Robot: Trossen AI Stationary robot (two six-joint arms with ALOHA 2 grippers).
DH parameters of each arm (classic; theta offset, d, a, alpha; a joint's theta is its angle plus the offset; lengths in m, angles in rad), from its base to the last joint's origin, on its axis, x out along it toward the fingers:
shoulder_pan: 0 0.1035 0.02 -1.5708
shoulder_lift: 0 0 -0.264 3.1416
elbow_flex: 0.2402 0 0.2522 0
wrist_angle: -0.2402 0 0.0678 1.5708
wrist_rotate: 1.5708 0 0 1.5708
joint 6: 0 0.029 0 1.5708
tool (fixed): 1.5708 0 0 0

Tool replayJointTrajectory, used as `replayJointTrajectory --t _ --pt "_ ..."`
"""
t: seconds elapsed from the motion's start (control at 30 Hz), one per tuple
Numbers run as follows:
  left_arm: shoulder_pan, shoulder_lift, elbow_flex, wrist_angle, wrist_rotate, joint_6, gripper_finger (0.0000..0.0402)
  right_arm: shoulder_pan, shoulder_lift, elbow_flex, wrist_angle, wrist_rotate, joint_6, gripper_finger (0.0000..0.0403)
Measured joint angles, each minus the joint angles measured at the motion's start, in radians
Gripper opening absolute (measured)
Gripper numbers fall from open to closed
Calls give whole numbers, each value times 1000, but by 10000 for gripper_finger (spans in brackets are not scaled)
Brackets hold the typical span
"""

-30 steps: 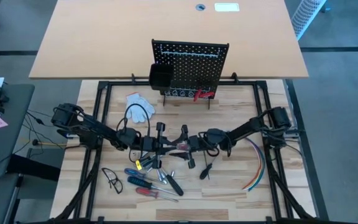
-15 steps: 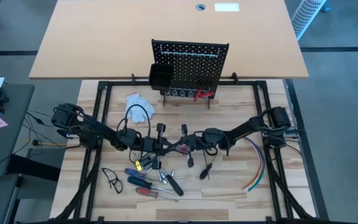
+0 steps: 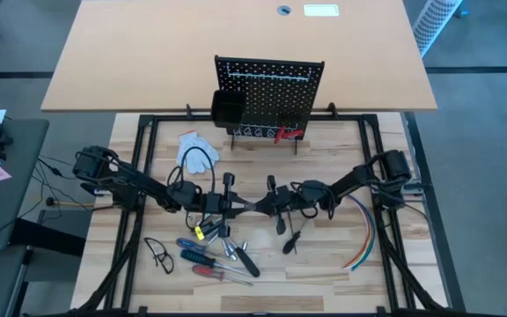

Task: Hang tools onto peg board
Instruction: Hang the red transparent screwdriver on the pegboard

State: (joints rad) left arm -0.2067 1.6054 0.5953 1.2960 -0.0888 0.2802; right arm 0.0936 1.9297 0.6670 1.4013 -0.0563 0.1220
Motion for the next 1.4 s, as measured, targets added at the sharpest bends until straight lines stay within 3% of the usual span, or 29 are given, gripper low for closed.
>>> replayJointTrajectory --t 0.6,0.93,1.17,1.4 --pt "11 -2 0 -45 -23 -6 27 -5 1 -8 -14 8 1 0" --pt "28 -11 -2 -164 -176 50 101 -26 1 -33 19 58 13 0" --pt "28 -158 -2 -424 -259 64 144 -61 0 -95 107 81 50 0" --pt "28 -298 -2 -709 -371 4 150 -101 -13 -151 166 110 82 0"
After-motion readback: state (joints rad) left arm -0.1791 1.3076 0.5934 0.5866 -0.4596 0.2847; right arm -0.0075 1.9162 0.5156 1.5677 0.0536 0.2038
